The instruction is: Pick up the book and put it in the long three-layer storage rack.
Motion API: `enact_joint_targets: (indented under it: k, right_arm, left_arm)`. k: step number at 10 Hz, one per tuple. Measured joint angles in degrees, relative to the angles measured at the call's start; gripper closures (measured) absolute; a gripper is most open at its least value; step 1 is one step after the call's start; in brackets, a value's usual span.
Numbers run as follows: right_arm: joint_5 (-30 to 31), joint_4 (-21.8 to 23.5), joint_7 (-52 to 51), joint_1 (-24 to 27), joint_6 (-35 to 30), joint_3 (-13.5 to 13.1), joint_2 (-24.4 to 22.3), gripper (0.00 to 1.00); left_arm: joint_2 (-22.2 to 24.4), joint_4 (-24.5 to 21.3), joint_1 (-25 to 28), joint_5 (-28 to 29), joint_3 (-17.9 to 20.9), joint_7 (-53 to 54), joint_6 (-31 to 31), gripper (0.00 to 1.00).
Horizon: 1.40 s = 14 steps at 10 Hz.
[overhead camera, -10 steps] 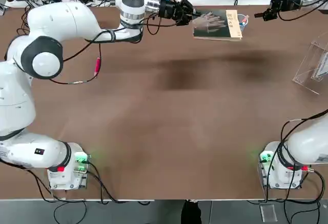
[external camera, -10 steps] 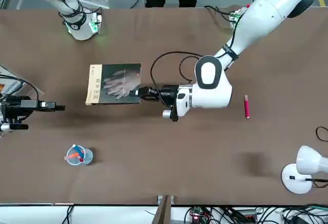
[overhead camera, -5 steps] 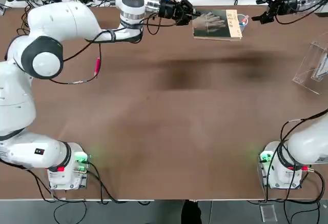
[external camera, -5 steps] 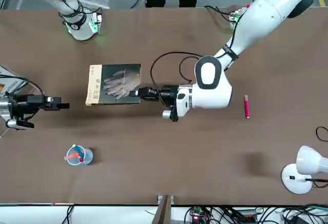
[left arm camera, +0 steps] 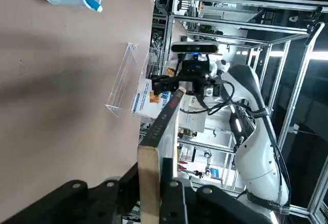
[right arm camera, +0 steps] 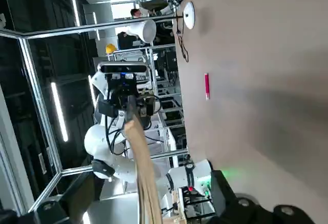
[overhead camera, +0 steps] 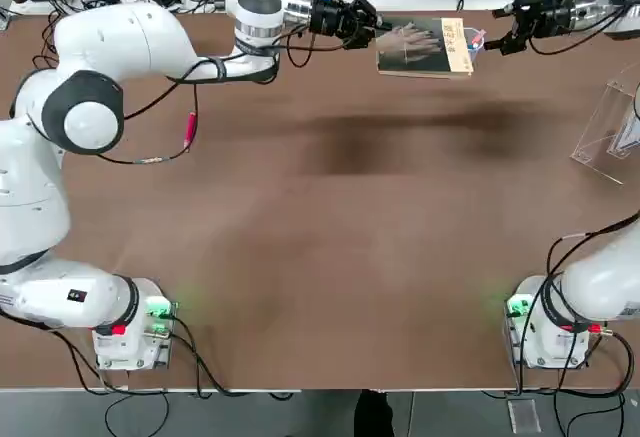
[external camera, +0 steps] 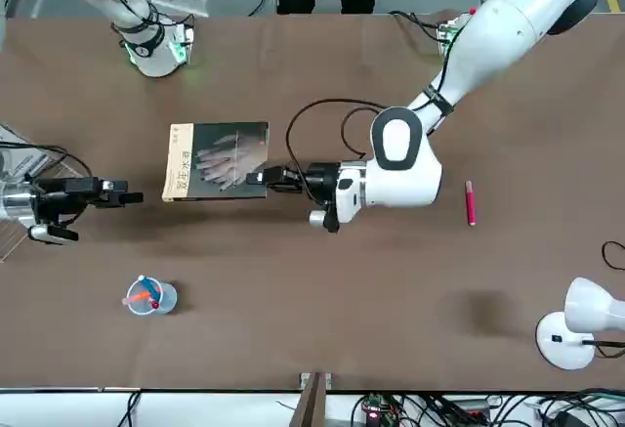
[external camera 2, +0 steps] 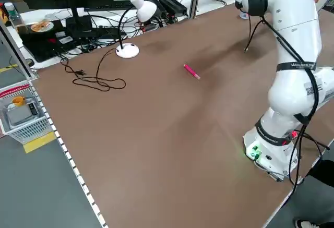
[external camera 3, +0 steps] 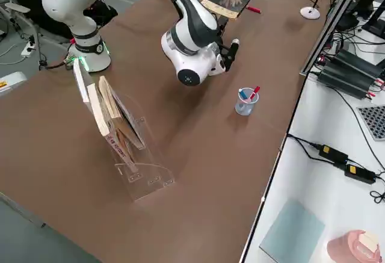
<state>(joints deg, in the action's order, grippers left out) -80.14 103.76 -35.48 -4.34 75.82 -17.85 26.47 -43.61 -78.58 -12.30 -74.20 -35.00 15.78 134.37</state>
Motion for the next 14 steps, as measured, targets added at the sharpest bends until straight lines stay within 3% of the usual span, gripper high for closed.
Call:
enact_joint_targets:
  k: [5,14]
  right_arm:
    - [-5.3,3.03,1.93,-0.42,-2.35,0.51,0.0,0.0]
    - [-5.74,4.16,2.25,-3.64,-3.16,1.05,-0.29,0.0]
  left_arm:
    - [-0.07,0.03,-0.01,0.0,0.0,0.0,0.0,0.96]
    - [-0.2,0.04,-0.03,0.0,0.01,0.0,0.0,0.96]
